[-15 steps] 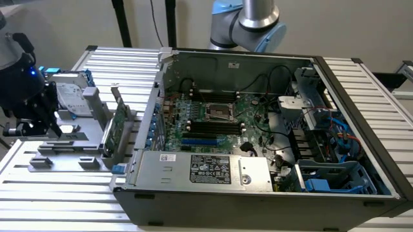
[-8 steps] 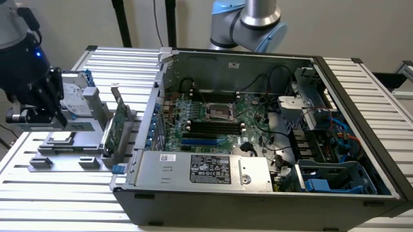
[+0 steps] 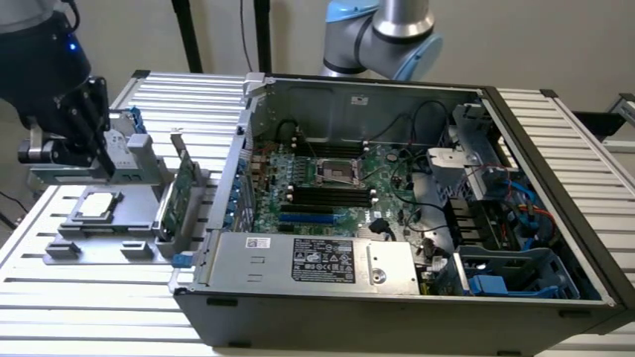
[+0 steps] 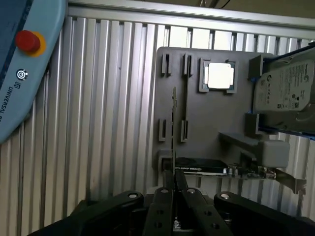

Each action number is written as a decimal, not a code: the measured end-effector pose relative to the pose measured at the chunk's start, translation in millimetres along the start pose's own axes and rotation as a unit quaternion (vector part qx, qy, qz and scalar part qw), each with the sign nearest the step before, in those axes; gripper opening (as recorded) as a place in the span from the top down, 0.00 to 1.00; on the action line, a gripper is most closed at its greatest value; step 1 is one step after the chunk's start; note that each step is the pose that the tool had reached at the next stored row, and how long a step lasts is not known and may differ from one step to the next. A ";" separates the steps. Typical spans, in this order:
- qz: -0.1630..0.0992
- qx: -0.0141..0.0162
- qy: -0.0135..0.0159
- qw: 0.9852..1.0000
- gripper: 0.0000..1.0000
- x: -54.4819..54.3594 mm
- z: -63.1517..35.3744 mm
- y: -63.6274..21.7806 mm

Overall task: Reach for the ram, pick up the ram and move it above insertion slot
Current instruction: 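Pick up the ram and move it above insertion slot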

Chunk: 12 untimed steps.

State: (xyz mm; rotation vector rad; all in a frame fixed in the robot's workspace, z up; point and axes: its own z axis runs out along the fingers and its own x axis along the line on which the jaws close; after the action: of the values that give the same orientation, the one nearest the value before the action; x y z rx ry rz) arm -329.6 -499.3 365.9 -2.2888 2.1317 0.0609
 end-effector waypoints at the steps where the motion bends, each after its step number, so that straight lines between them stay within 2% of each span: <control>1: 0.000 0.000 0.000 1.000 0.87 0.1 -3.7 -4.2; 12: 0.000 0.000 -0.002 1.000 0.87 2.5 -36.7 -53.7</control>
State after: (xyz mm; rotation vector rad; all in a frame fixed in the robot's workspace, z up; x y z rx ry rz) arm -275.2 -499.2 401.6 -2.2868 2.1298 0.0664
